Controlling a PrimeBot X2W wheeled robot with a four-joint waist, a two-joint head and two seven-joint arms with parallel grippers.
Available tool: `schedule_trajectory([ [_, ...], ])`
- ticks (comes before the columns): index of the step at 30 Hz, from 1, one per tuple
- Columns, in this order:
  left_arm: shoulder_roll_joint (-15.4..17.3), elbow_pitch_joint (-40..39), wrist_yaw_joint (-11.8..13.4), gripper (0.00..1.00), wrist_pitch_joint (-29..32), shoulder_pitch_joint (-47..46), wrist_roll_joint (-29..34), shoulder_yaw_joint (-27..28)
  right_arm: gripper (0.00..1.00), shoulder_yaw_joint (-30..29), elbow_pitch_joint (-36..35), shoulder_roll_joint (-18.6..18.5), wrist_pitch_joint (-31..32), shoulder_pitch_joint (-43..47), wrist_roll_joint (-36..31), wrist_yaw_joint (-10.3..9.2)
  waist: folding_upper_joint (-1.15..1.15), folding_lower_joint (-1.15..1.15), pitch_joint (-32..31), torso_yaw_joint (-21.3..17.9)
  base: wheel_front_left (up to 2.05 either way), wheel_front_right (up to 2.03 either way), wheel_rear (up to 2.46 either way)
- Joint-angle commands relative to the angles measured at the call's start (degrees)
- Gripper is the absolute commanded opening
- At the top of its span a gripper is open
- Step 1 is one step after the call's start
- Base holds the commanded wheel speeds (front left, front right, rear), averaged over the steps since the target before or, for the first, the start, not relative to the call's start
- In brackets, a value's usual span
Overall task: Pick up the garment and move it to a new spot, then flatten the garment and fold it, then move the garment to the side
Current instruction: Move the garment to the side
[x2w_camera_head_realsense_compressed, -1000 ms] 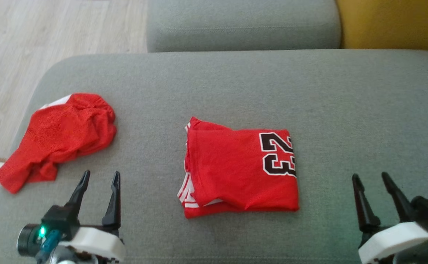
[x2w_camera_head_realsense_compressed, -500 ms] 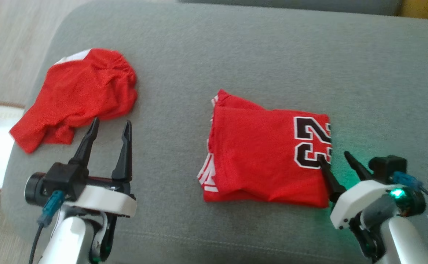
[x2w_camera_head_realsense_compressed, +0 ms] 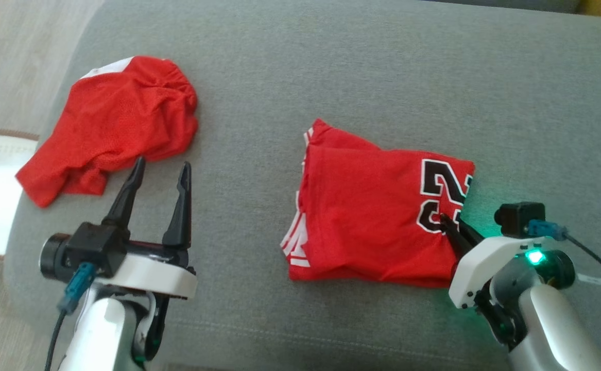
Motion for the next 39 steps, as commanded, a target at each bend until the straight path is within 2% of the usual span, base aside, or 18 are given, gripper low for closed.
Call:
schedule_trajectory([
  [1,0.24,-1.63,-0.36,1.00,-0.70,-2.36,0.73,2.90,0.00,1.59,-1.96,-0.74,-0.82,0.20,-0.70,0.22,0.00,0.00,-0.34,-1.16,0.00,0.00,0.00],
  [5,0.02,-1.76,-1.22,1.00,-0.70,-1.82,1.63,3.33,0.00,1.70,-5.22,-0.73,-1.99,1.53,-1.70,0.22,0.00,0.00,-0.74,-4.69,0.00,0.00,0.00],
  [12,0.10,-2.84,-2.36,1.00,-0.70,-1.33,2.85,3.53,0.00,2.73,-9.64,-1.78,-1.76,1.24,-2.25,0.22,0.00,0.00,0.22,-13.99,0.00,0.00,0.00],
  [20,0.99,-4.12,-3.79,1.00,-0.70,-3.09,4.22,2.39,0.00,2.91,-9.18,-2.82,-3.11,-3.53,-1.04,0.22,0.00,0.00,3.75,-23.11,0.00,0.00,0.00],
  [30,2.91,-6.05,-4.98,1.00,-0.42,-6.96,5.64,0.60,0.00,1.44,-5.97,-2.76,-7.93,-8.99,0.05,0.22,0.00,0.00,9.64,-27.51,0.00,0.00,0.00],
  [39,4.70,-9.72,-5.66,1.00,0.89,-9.80,6.55,-0.89,0.00,-9.13,-3.15,-7.26,-11.29,-18.33,-0.86,0.22,0.00,0.00,14.06,-30.11,0.00,0.00,0.00],
])
